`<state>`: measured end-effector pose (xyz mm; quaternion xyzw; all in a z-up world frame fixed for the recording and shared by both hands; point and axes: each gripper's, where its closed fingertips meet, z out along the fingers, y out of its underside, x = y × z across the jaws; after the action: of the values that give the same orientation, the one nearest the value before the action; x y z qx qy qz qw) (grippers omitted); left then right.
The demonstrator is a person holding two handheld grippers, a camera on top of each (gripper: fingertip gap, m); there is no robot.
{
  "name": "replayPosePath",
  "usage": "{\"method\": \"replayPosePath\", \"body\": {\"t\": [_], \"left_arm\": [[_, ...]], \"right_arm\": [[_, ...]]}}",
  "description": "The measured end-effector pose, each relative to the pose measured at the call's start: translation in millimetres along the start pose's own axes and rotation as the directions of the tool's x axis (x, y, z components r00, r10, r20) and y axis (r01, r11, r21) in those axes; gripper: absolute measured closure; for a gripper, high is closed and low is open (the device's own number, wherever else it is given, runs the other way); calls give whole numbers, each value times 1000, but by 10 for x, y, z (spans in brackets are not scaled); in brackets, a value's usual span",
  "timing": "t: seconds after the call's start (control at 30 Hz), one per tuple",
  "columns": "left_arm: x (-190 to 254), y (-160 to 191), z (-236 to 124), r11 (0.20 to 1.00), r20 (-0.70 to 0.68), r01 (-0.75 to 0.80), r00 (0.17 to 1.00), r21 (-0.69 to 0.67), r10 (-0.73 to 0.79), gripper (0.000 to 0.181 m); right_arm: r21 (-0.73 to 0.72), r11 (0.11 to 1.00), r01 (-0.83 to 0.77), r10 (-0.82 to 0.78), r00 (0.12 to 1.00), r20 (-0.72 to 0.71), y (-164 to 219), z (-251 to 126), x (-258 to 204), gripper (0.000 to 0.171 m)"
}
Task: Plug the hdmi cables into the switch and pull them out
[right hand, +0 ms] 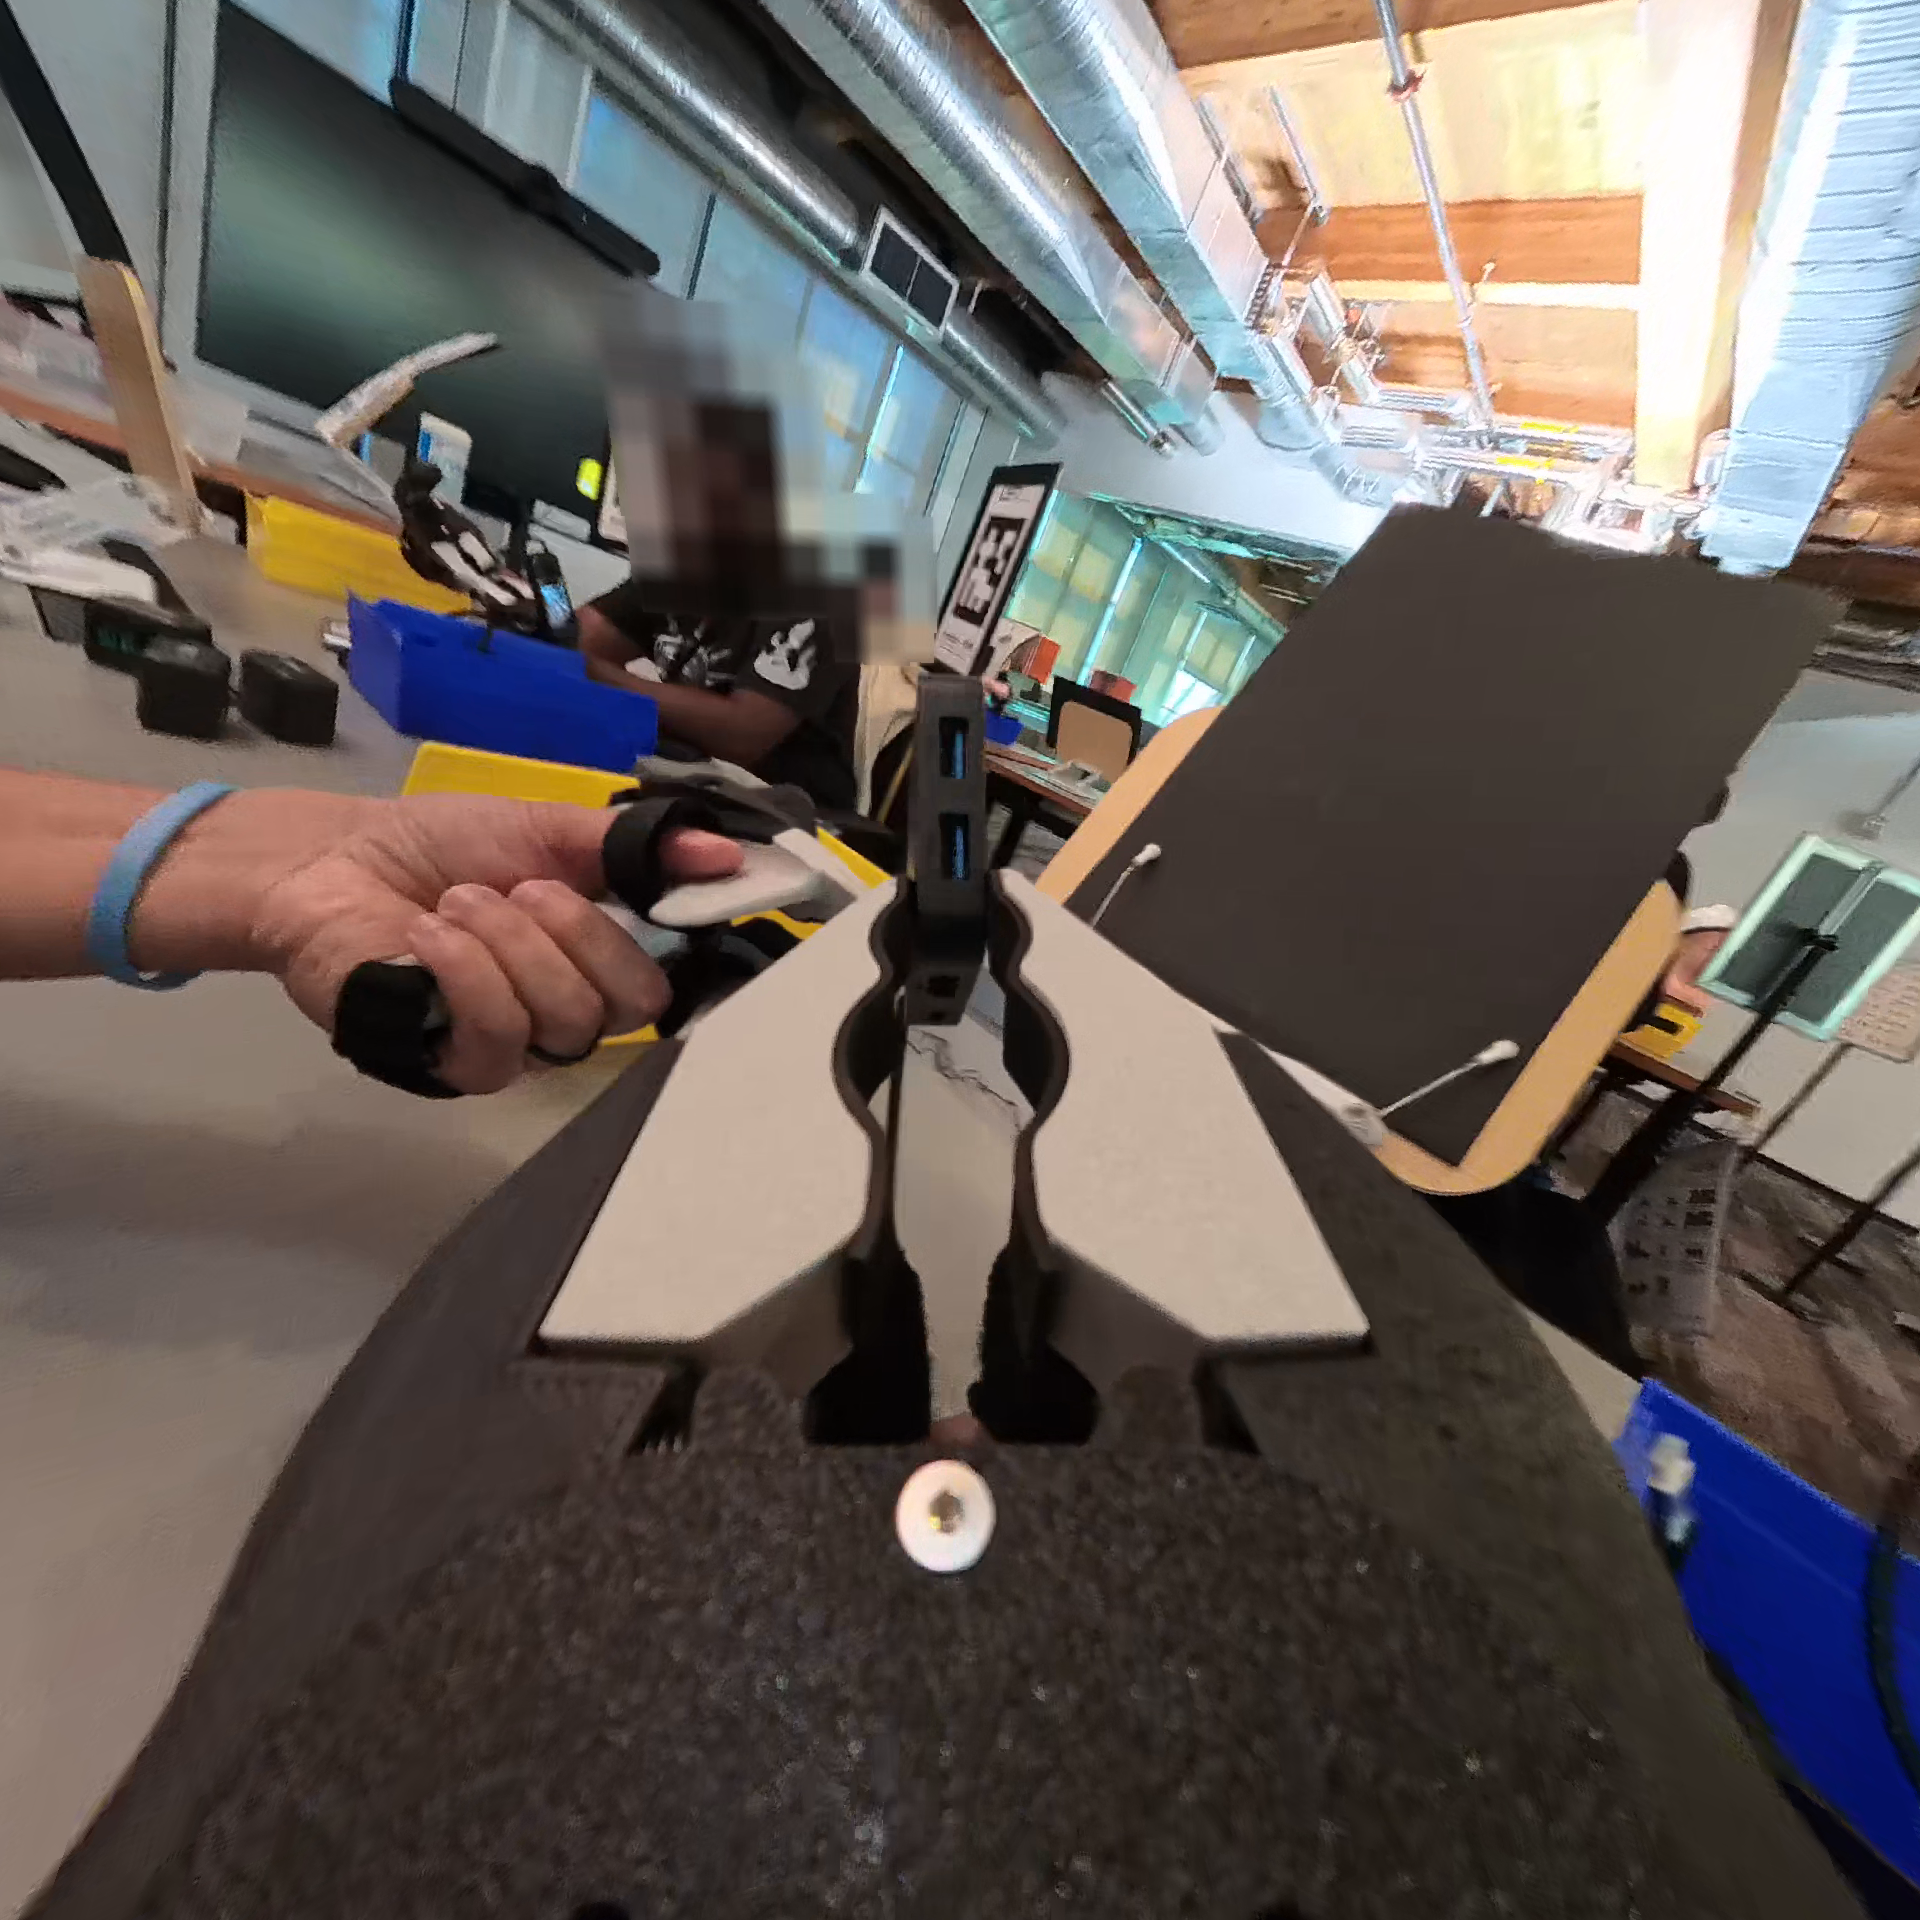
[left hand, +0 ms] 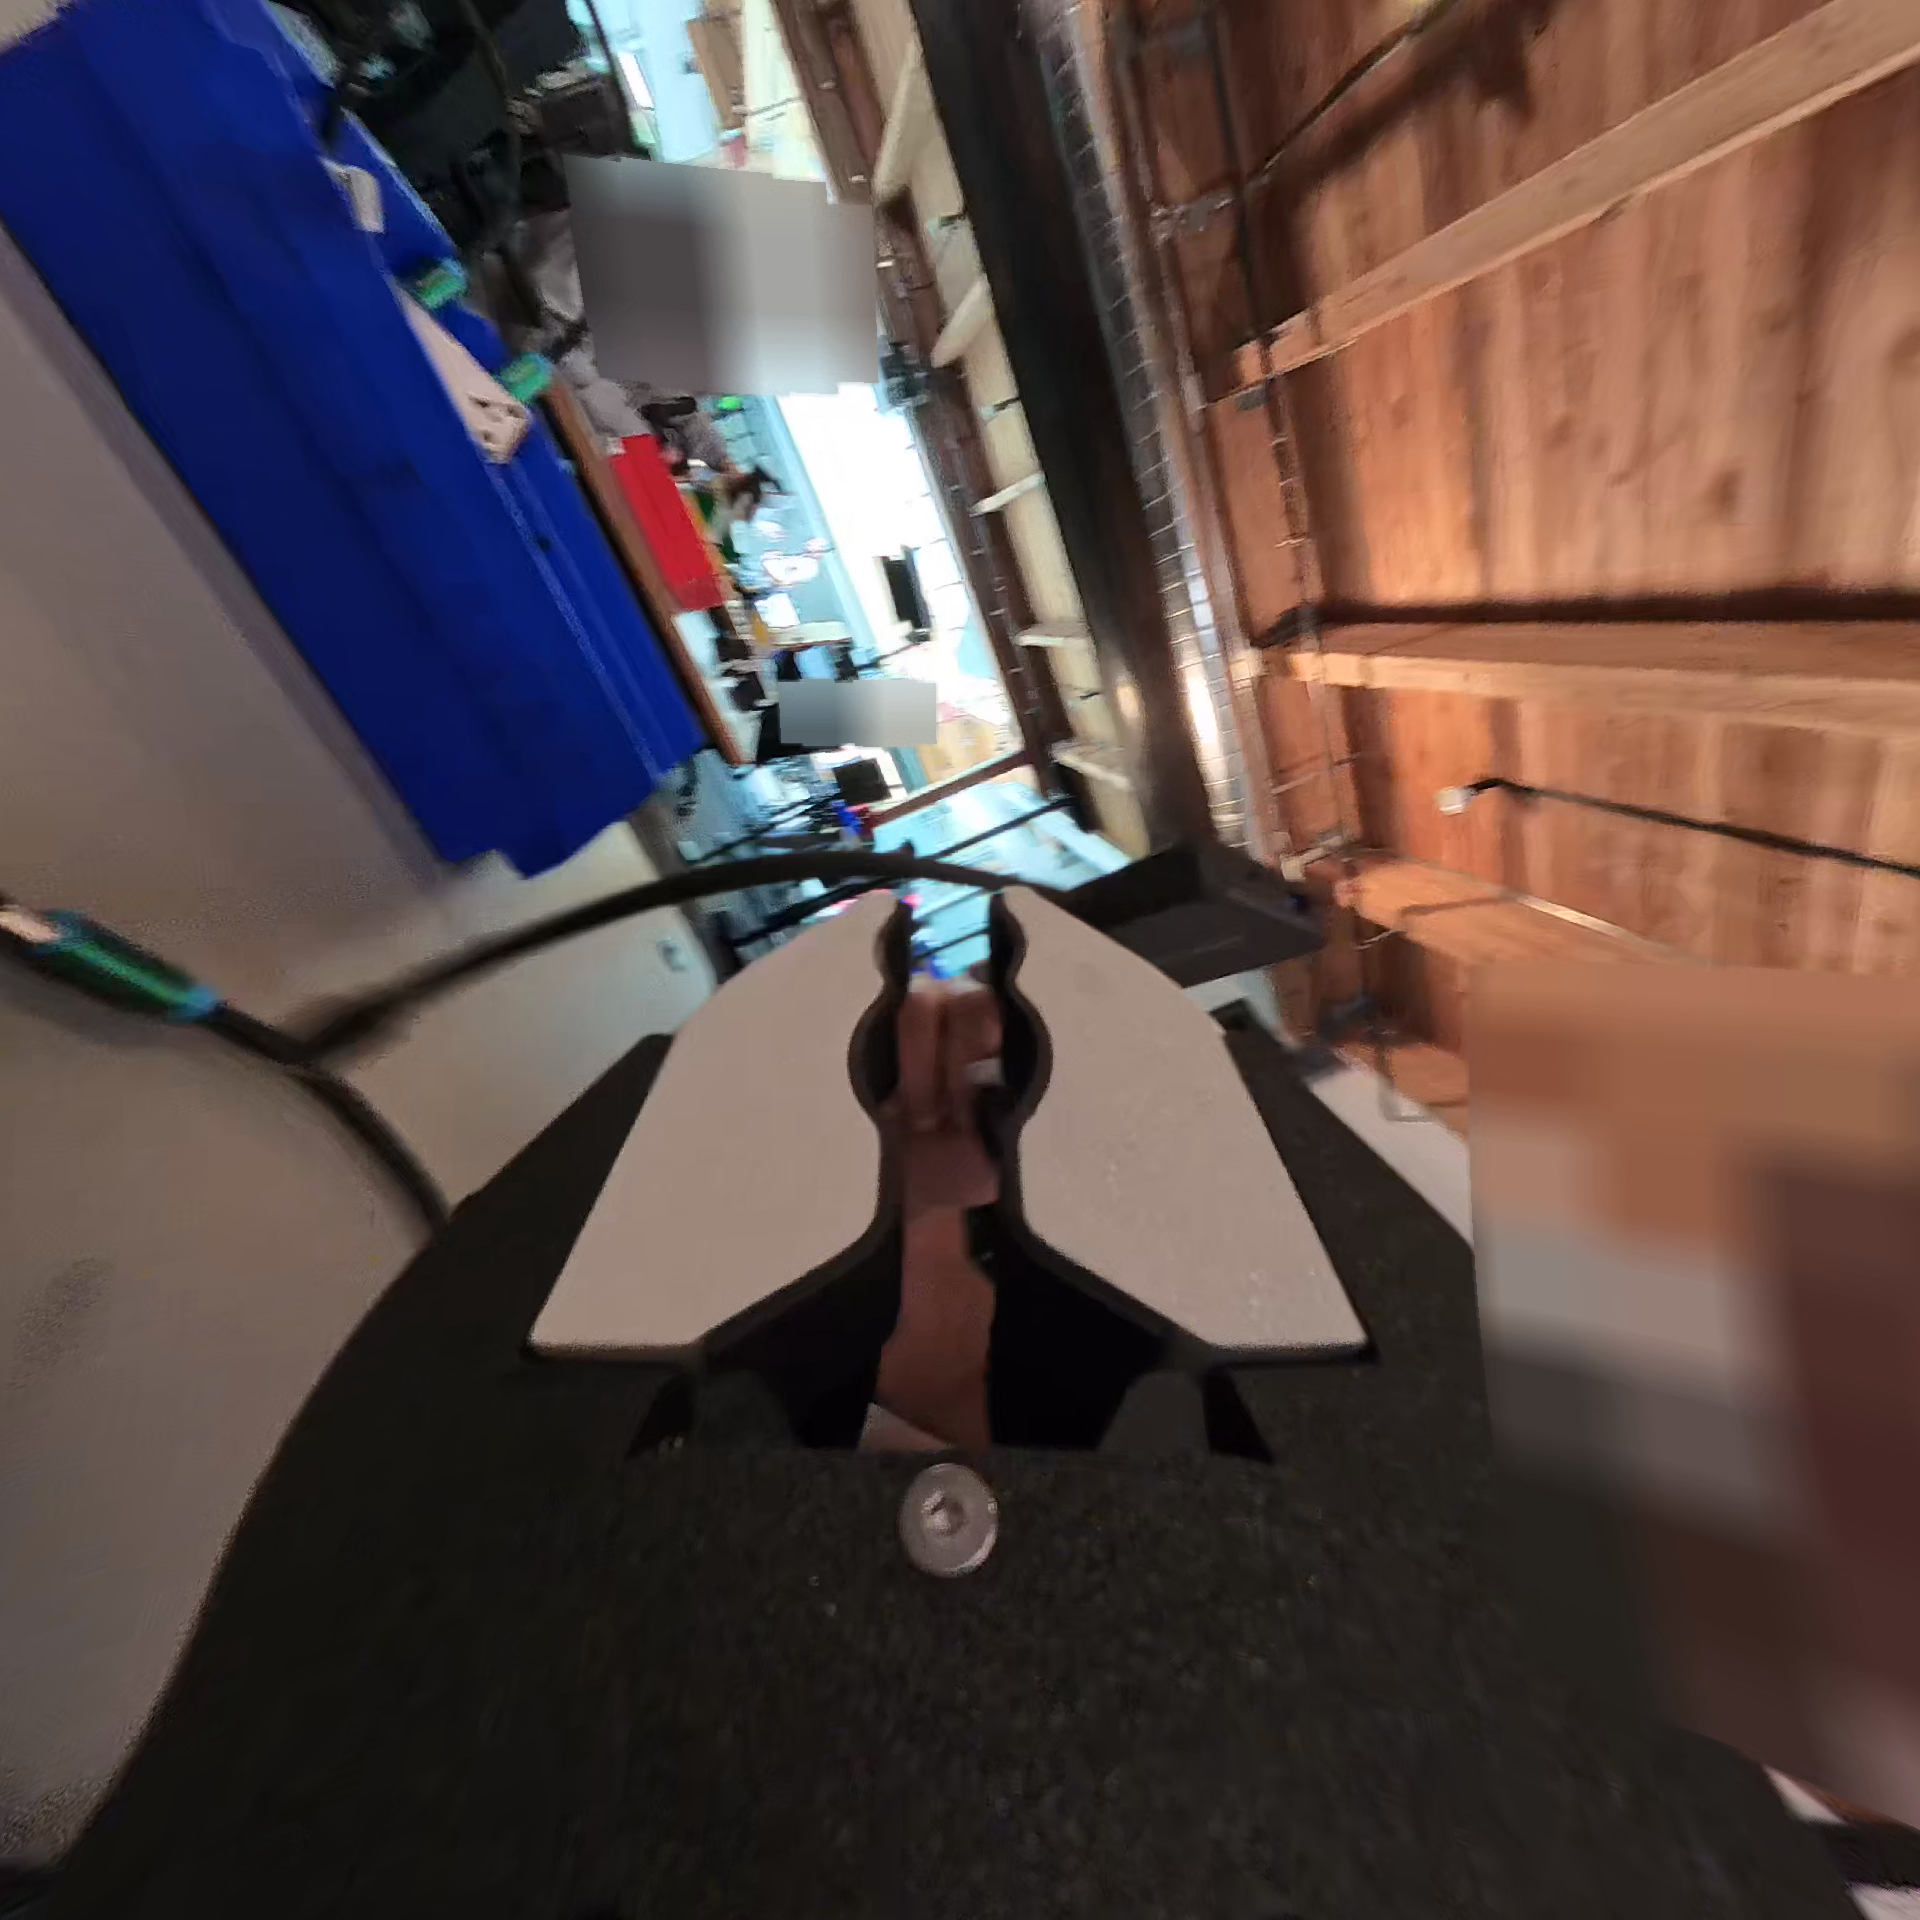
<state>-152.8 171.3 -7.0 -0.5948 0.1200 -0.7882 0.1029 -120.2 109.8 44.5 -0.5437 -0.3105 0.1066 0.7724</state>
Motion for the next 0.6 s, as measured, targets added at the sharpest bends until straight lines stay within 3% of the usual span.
{"method": "replayPosePath", "body": {"t": [0.1, 0.17, 0.23, 0.27, 0.33, 0.37, 0.43, 0.5, 0.6], "left_arm": [[-55, 20, -35, 996, 90, -81, 992, -33, 83, 141], [-42, 51, -64, 980, 157, -184, 968, -75, 194, 134], [-70, 80, -92, 891, 293, -416, 842, -182, 453, 128], [-89, 94, -113, 778, 352, -559, 693, -287, 629, 126], [-70, 125, -154, 430, 350, -730, 274, -530, 896, 120], [-22, 171, -149, 266, 291, -739, 99, -619, 952, 122], [59, 295, -130, -17, 130, -671, -168, -741, 977, 124], [72, 394, -135, -249, -51, -540, -355, -804, 933, 129], [-16, 469, -170, -490, -291, -319, -505, -811, 812, 136]], "right_arm": [[-80, 992, 102, -104, 994, -23, 40, -1, 85, 159], [-140, 972, 189, -194, 981, -23, 85, -8, 122, 159], [-214, 934, 285, -289, 957, 12, 175, 0, 103, 159], [-249, 913, 323, -322, 946, 44, 232, 10, 69, 159], [-291, 880, 376, -363, 926, 101, 319, 24, -9, 159], [-306, 870, 385, -361, 923, 136, 360, 31, -65, 159], [-330, 856, 398, -349, 916, 199, 435, 40, -172, 159], [-342, 839, 423, -343, 900, 271, 506, 42, -294, 159], [-341, 806, 484, -359, 857, 369, 571, 35, -475, 159]]}}
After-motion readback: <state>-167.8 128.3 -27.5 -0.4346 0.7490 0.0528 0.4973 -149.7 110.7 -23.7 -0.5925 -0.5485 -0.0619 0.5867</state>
